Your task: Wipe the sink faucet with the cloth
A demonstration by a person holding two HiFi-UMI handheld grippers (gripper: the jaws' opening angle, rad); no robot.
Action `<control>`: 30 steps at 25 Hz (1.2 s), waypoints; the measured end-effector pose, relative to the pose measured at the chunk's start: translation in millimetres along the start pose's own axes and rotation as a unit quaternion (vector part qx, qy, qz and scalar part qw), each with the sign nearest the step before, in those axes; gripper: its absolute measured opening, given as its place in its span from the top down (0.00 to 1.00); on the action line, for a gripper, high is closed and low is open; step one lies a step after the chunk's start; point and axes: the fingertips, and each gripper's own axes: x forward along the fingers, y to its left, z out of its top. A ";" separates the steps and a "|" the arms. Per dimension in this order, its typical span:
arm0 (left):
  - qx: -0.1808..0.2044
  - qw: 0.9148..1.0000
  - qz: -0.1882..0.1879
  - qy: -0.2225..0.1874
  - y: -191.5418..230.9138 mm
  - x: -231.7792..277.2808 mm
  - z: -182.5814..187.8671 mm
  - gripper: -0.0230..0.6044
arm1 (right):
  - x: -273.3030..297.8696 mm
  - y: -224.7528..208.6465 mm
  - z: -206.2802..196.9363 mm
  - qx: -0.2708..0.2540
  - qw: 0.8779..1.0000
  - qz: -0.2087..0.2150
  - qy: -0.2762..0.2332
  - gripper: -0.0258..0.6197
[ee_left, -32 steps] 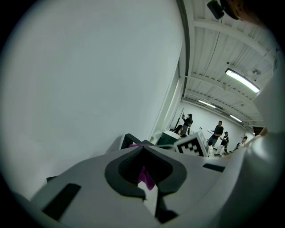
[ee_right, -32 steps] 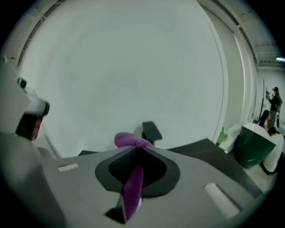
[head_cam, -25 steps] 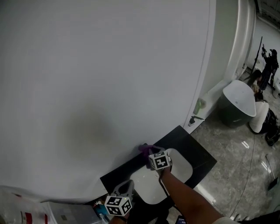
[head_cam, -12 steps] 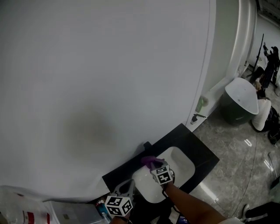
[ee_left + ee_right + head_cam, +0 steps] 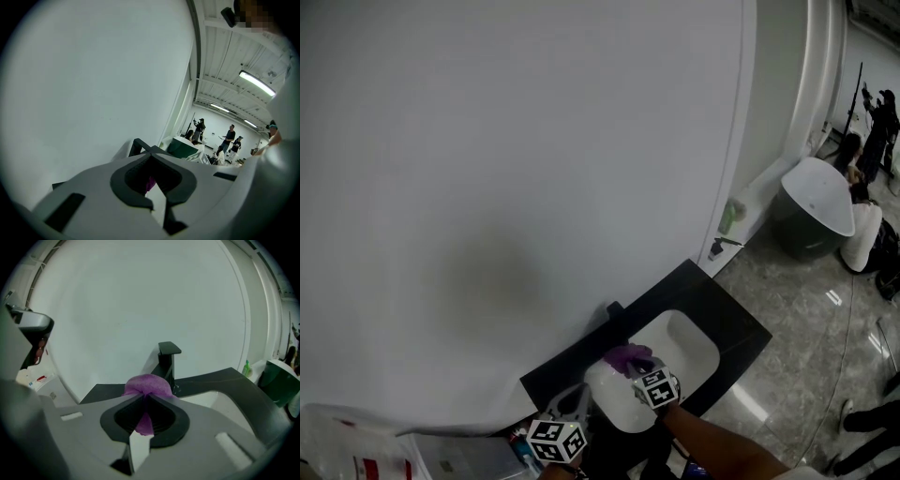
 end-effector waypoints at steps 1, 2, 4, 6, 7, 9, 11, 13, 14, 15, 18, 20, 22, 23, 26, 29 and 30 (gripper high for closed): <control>0.002 1.000 -0.002 0.000 -2.0 0.1 0.0 0.96 | -4.2 -2.3 -5.7 0.004 1.000 -0.001 -0.006 0.92; 0.003 1.000 -0.004 0.000 -3.3 0.0 0.2 0.96 | -6.7 -7.4 -6.7 0.009 1.000 -0.004 -0.015 0.92; 0.005 1.000 -0.004 0.000 -4.9 -0.4 0.7 0.96 | -8.6 -22.2 5.4 0.018 0.999 -0.014 -0.029 0.92; 0.006 1.000 -0.002 0.001 -5.5 -0.7 1.0 0.96 | -1.4 -40.0 26.9 0.018 0.999 -0.021 -0.039 0.92; 0.006 1.000 0.000 0.002 -5.0 -0.8 0.4 0.96 | 6.5 -48.4 37.2 0.014 0.999 -0.022 -0.041 0.91; 0.007 1.000 0.004 0.005 -2.6 -0.6 -2.4 0.96 | 26.9 -61.3 52.5 0.002 0.999 -0.021 -0.037 0.91; 0.006 1.000 0.007 0.007 0.2 0.5 -6.2 0.96 | 45.9 -69.2 59.3 -0.010 0.999 -0.014 -0.031 0.91; 0.004 1.000 0.010 0.008 3.7 3.0 -8.1 0.96 | 53.6 -68.9 57.7 -0.016 1.000 0.002 -0.023 0.92; 0.003 1.000 0.012 0.008 5.9 3.4 -8.2 0.96 | 52.6 -64.4 53.9 -0.019 1.000 0.011 -0.020 0.92; 0.002 1.000 0.014 0.008 7.6 2.5 -8.3 0.96 | 49.3 -57.4 47.4 -0.022 0.999 0.020 -0.018 0.92; 0.003 1.000 0.013 0.006 5.0 -3.9 -6.9 0.96 | 29.9 -29.3 14.2 -0.019 0.999 0.042 -0.014 0.92; 0.007 1.000 0.007 0.003 -2.8 -6.6 -2.5 0.96 | 12.5 -6.0 -6.8 -0.019 0.998 0.063 -0.003 0.92; 0.013 1.000 0.001 0.000 -12.0 -9.1 1.7 0.96 | -6.6 14.3 -16.9 -0.023 0.997 0.075 -0.001 0.92; 0.015 1.000 -0.002 -0.002 -16.4 -11.0 2.7 0.96 | -17.9 21.1 -17.6 -0.023 0.997 0.074 -0.006 0.92; 0.022 1.000 -0.009 -0.009 -28.6 -18.3 8.1 0.96 | -56.6 28.9 -2.4 -0.005 0.998 0.051 -0.034 0.92; 0.025 0.999 -0.009 -0.021 -37.1 -26.6 18.1 0.96 | -101.2 34.0 35.1 0.008 0.998 0.022 -0.064 0.92; 0.025 0.999 -0.007 -0.025 -38.9 -29.2 22.3 0.96 | -116.5 36.9 49.3 0.008 0.997 0.014 -0.074 0.91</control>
